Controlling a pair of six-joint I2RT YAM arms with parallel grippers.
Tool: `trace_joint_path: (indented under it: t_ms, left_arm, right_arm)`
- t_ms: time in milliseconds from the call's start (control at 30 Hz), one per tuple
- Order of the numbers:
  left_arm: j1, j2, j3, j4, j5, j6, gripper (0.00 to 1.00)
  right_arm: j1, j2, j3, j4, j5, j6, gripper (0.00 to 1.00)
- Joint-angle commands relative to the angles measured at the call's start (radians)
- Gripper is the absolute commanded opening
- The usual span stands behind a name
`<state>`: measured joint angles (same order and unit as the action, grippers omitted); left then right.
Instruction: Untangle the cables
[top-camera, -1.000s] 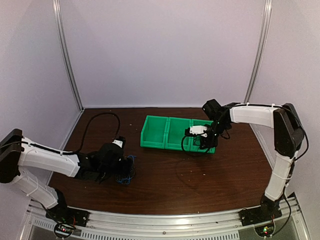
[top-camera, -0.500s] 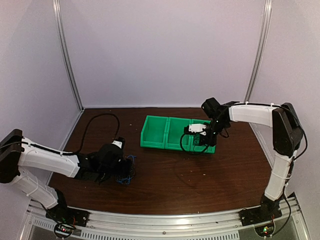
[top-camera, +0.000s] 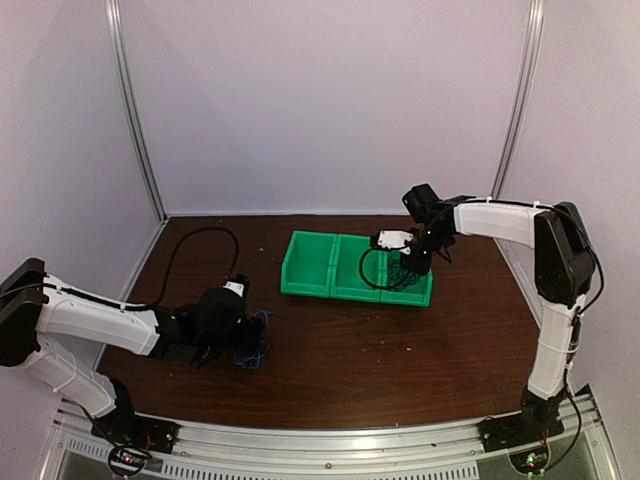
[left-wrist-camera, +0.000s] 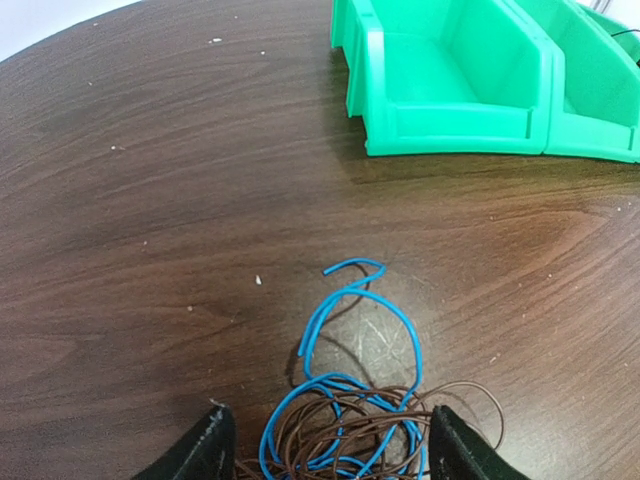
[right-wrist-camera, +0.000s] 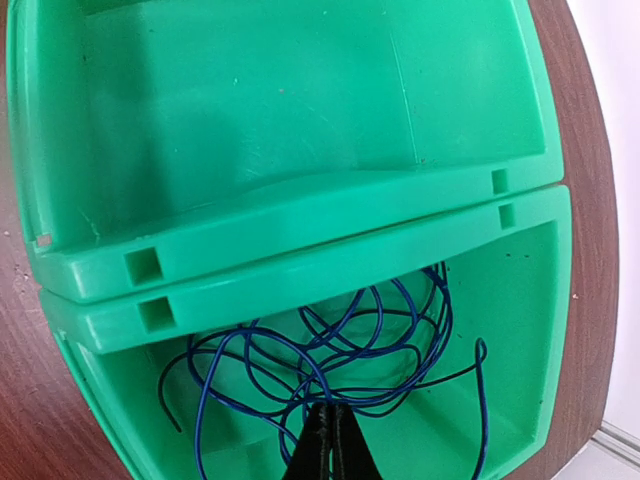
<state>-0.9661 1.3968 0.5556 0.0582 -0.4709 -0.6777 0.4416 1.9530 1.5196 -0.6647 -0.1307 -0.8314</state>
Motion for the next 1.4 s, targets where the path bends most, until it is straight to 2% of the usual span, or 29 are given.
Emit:
trace_joint_path:
  t_ms: [0, 67, 133, 200, 333, 467, 600, 667, 800, 900, 1033, 1133, 1367]
  left_arm:
    - [-0.005, -0.027, -0.004, 0.015, -0.008, -0.009, 0.67]
    - [-0.002, -0.039, 0.008, -0.009, -0.019, 0.000, 0.68]
    - [0.004, -0.063, 0.022, -0.037, -0.020, 0.015, 0.74]
    - [0.028, -0.107, 0.026, -0.052, 0.003, 0.028, 0.80]
    - [0.117, -0.183, 0.019, -0.083, 0.080, 0.043, 0.83]
    - [0.254, -0.218, -0.013, -0.075, 0.216, 0.021, 0.86]
    - [0.288, -0.170, -0.044, 0.009, 0.357, 0.031, 0.85]
    - [0.287, -0.139, -0.066, 0.068, 0.438, 0.036, 0.83]
    - [0.287, -0.097, -0.131, 0.231, 0.595, 0.033, 0.65]
    - [0.287, -0.070, -0.159, 0.283, 0.625, 0.018, 0.57]
    - [0.285, -0.033, -0.183, 0.345, 0.665, -0.004, 0.45]
    - [0.276, -0.015, -0.204, 0.411, 0.699, -0.031, 0.42]
    - [0.218, 0.050, -0.211, 0.509, 0.712, -0.069, 0.39]
  right_arm:
    - [-0.003, 0.031, 0.012, 0.026, 0.041, 0.032, 0.00]
    - [-0.003, 0.024, 0.001, 0.027, 0.037, 0.043, 0.00]
    - [-0.003, -0.002, -0.011, 0.024, 0.016, 0.056, 0.03]
    - [-0.002, -0.032, -0.013, 0.013, -0.004, 0.072, 0.15]
    - [0.008, -0.110, -0.007, -0.008, -0.005, 0.112, 0.35]
    - [0.049, -0.170, -0.007, -0.003, 0.012, 0.147, 0.42]
    - [0.142, -0.199, -0.013, 0.025, -0.008, 0.189, 0.42]
    - [0.181, -0.200, -0.016, 0.057, -0.088, 0.248, 0.39]
    - [0.232, -0.164, -0.010, 0.147, -0.333, 0.410, 0.32]
    - [0.285, -0.140, -0.059, 0.285, -0.478, 0.548, 0.29]
    - [0.382, -0.014, 0.032, 0.267, -0.510, 0.577, 0.26]
    - [0.419, 0.058, 0.076, 0.278, -0.549, 0.628, 0.25]
    - [0.452, 0.151, 0.122, 0.288, -0.601, 0.685, 0.31]
